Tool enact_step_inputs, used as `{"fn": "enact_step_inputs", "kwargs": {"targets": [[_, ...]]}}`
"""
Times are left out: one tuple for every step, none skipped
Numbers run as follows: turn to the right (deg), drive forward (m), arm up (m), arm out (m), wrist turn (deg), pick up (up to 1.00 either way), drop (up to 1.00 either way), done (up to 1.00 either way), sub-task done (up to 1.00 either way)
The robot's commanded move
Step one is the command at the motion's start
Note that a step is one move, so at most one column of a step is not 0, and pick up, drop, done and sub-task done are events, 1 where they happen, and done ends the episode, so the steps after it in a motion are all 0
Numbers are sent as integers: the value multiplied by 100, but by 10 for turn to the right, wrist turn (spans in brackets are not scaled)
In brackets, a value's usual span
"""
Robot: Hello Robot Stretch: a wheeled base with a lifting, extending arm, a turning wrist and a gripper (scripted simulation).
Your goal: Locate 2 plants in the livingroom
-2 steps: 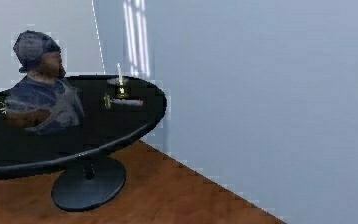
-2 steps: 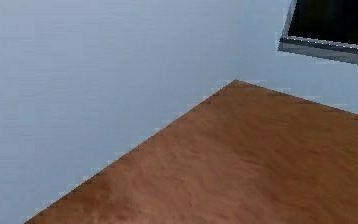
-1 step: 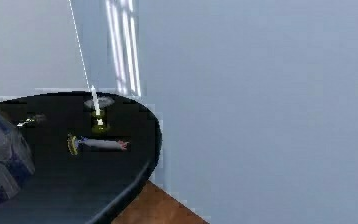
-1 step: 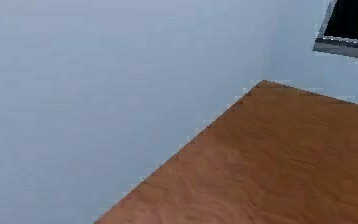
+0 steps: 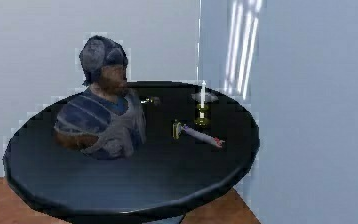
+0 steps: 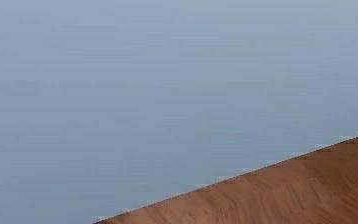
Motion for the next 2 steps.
{"fn": "enact_step_inputs", "kwargs": {"targets": [[0,0,0,0,0,0,0,0,100],[-450,0,0,0,0,0,0,0,0]]}}
